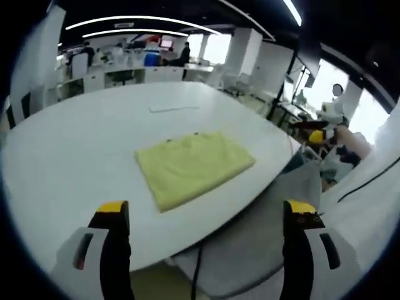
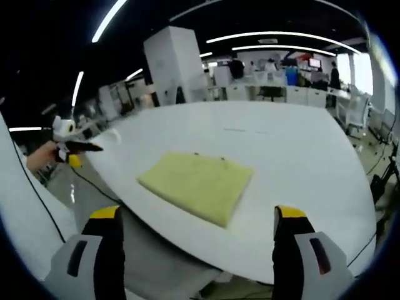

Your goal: Fold the garment on the visible template until the final outline fits inside the template.

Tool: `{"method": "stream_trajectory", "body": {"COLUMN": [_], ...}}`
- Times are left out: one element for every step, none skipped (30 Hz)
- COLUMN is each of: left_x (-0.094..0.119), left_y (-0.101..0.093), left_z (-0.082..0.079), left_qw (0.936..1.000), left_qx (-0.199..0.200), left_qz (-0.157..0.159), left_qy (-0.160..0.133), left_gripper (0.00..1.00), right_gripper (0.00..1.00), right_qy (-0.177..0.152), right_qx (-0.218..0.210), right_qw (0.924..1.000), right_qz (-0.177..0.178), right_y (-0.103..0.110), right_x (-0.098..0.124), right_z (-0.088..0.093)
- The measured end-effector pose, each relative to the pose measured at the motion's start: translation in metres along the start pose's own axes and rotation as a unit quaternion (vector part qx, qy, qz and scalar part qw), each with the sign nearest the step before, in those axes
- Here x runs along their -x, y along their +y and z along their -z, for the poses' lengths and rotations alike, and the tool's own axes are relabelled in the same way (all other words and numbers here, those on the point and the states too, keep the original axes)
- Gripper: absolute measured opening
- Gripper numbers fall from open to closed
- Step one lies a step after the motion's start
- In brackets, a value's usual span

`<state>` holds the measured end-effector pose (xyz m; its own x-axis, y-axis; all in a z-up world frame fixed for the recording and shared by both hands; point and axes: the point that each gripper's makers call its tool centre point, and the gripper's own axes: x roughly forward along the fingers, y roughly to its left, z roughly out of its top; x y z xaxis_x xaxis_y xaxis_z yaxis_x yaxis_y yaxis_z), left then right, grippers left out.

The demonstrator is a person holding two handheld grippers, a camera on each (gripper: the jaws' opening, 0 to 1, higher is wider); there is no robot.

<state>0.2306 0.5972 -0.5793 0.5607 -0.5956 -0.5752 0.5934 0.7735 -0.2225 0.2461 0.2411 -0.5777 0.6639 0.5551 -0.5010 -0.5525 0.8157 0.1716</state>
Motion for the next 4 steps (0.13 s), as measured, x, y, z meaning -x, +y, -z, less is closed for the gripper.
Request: {"method": "stream_trajectory", "body": {"left_x": [0.0002, 0.0003, 0.0005, 0.0004], "left_y": [0.0005, 0.0015, 0.0022, 0.0031], "left_z": [0.0006, 0.0016, 0.0024, 0.0033], "left_qw": [1.0, 1.0, 1.0, 1.0], "left_qx": [-0.001, -0.001, -0.001, -0.002], "left_qz": [-0.001, -0.002, -0.002, -0.003], "left_qy": [0.001, 0.003, 0.004, 0.006], "left_gripper": [1.0, 1.0, 1.0, 1.0], "right_gripper": [1.0, 1.0, 1.0, 1.0], "right_qy": [0.0, 0.0, 0.001, 0.001], "right_qx": [0.003, 0.003, 0.002, 0.002], "right_qw": [1.0, 1.0, 1.0, 1.0], "right_qz": [0.001, 0.0, -0.001, -0.002], "right_y": [-0.0002, 0.0001, 0.0004, 0.0005], "right_x": [0.0, -0.0001, -0.0001, -0.0002], "right_z": [0.0002, 0.0003, 0.0005, 0.0005]}}
